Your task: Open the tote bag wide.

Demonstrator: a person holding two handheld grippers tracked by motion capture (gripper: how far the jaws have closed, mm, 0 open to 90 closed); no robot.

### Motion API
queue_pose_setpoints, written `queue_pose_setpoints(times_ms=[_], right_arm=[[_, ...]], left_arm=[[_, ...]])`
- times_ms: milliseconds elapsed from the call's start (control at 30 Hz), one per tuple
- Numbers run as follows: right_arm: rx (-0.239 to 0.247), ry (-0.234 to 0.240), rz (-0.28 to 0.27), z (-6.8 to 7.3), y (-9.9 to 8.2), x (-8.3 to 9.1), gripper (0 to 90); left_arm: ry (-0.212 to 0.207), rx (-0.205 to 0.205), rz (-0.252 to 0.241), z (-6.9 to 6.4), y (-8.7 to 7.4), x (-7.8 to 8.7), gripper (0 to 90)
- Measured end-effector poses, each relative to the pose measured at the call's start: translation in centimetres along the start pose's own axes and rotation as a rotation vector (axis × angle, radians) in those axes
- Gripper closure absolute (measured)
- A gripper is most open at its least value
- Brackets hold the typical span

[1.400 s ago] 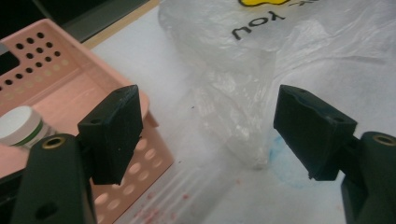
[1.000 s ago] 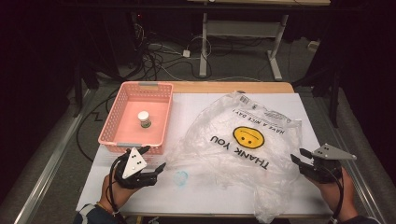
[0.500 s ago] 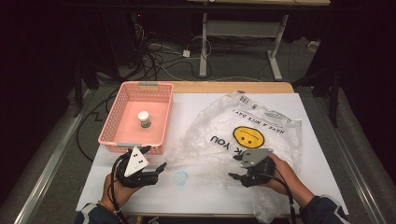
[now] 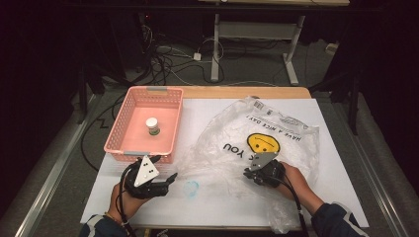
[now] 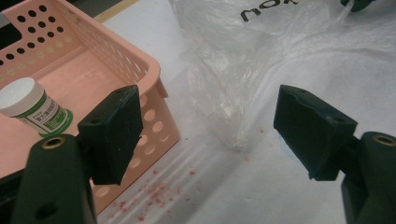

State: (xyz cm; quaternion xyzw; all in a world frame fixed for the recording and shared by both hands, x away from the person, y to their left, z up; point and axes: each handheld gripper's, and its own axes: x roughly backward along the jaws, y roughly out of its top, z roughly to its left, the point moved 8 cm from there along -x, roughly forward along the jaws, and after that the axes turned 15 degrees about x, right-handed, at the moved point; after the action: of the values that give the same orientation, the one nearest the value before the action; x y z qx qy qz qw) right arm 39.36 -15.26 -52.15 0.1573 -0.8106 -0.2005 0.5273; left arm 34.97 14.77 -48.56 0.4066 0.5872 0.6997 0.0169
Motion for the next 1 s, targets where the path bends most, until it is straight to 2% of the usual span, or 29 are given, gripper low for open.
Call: queue_pose_setpoints(times_ms=[200, 267, 400, 500, 633, 767, 900, 967, 1000], right_arm=[[-0.061, -0.120, -0.045, -2.0, 0.9, 0.1, 90.0], [-0.086, -0.178, -0.058, -2.7, 1.3, 0.4, 90.0], [-0.106, -0.269, -0.082, -4.1, 1.8, 1.4, 90.0], [-0.113, -0.337, -0.108, -5.5, 2.2, 2.7, 90.0], [-0.147, -0.412, -0.158, -7.4, 2.7, 4.7, 90.0], [-0.177, -0.483, -0.205, -9.0, 3.4, 6.8, 90.0], [-0.190, -0.549, -0.231, -10.6, 4.0, 8.4, 90.0], [-0.196, -0.559, -0.242, -11.0, 4.0, 8.8, 90.0], [-0.227, -0.584, -0.266, -11.9, 4.0, 9.6, 90.0]], left_arm=[[0.002, 0.004, -0.001, 0.1, 0.0, 0.0, 23.1], [0.002, 0.005, -0.004, 0.2, 0.0, 0.0, 23.1], [0.001, 0.010, -0.009, 0.3, 0.1, 0.1, 23.1], [0.002, 0.011, -0.011, 0.3, 0.1, 0.1, 23.1], [0.010, 0.008, -0.014, 0.4, 0.4, 0.1, 23.1], [0.014, 0.025, -0.035, 0.8, 1.0, 0.2, 23.1], [0.026, 0.020, -0.058, 1.3, 2.5, 0.3, 23.1], [0.048, 0.013, -0.071, 1.7, 3.5, 0.6, 23.1], [0.059, 0.019, -0.074, 2.1, 3.9, 0.7, 23.1]])
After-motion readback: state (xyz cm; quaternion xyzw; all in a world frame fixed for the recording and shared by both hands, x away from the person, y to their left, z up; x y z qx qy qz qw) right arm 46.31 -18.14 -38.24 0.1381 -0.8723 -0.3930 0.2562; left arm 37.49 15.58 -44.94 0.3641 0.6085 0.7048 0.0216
